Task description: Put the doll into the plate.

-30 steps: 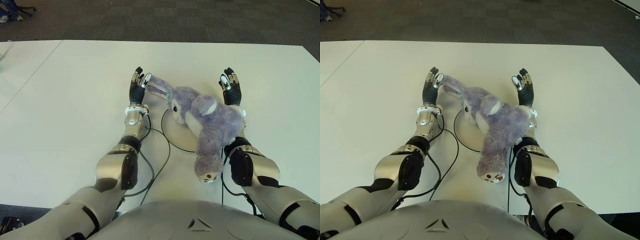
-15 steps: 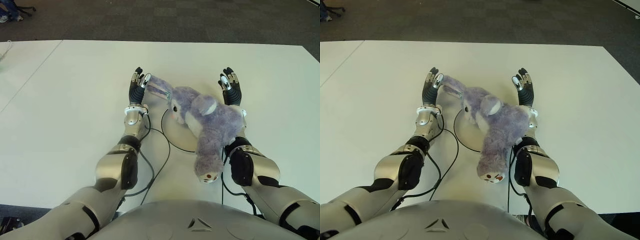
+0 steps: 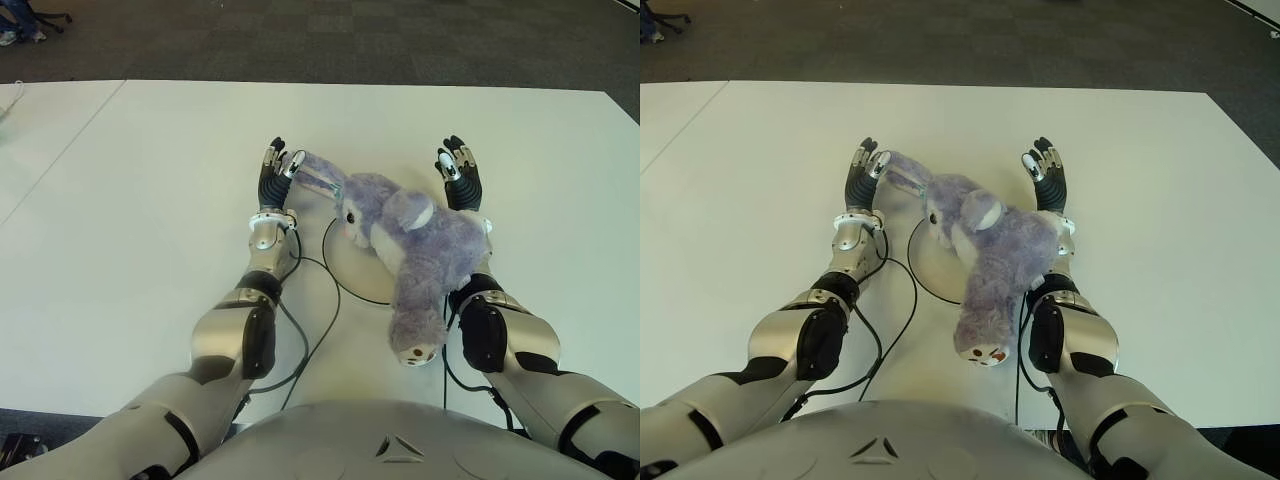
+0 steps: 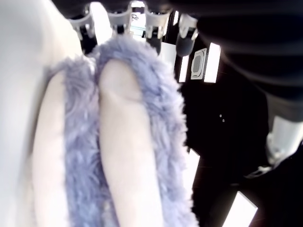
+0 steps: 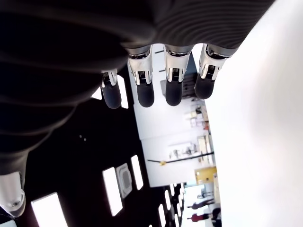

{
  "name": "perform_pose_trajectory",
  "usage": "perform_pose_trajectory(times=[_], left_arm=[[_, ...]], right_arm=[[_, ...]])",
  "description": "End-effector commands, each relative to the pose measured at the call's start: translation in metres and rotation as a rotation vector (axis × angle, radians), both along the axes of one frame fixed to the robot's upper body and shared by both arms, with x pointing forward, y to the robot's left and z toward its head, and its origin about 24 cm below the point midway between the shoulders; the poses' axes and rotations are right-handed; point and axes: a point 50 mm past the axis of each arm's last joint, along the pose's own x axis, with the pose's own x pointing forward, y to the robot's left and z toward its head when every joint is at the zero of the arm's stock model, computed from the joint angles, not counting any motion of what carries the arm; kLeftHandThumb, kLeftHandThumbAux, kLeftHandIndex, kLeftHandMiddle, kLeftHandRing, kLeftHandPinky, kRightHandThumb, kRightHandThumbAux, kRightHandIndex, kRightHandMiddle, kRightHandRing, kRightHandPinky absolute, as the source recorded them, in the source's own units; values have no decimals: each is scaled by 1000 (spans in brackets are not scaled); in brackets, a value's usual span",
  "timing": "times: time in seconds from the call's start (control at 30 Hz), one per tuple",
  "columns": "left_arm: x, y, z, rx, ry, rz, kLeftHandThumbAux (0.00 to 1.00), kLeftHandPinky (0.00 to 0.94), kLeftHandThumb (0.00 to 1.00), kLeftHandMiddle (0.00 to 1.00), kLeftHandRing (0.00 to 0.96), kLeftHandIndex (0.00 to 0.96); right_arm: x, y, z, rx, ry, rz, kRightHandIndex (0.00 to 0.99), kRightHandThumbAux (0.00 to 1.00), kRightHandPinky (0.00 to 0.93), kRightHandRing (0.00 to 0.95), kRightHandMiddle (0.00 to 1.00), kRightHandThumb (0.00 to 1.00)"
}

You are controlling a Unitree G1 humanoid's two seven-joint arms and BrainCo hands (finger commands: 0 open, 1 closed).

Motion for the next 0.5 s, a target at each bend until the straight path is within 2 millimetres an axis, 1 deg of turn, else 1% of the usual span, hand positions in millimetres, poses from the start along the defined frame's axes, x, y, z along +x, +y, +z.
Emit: perform_pose_trajectory(times=[0.03,0.33,0.5], left_arm=[[-91,13,-96,-11,439,131,571,87,0,69,62,75],[-90,11,-96,54,455,130,579,85,0,75,71,84],[-90,10,-96,77,465,136,600,103,0,81,79,86]], right_arm=[[-103,-10,-109,57,463,-73,124,578,83,88,113,0],[-102,-10,-108,24,475,-73,126,597,95,94,118,0],[-101,-10,-109,21,484,-75,121,630,113,99,117,0]])
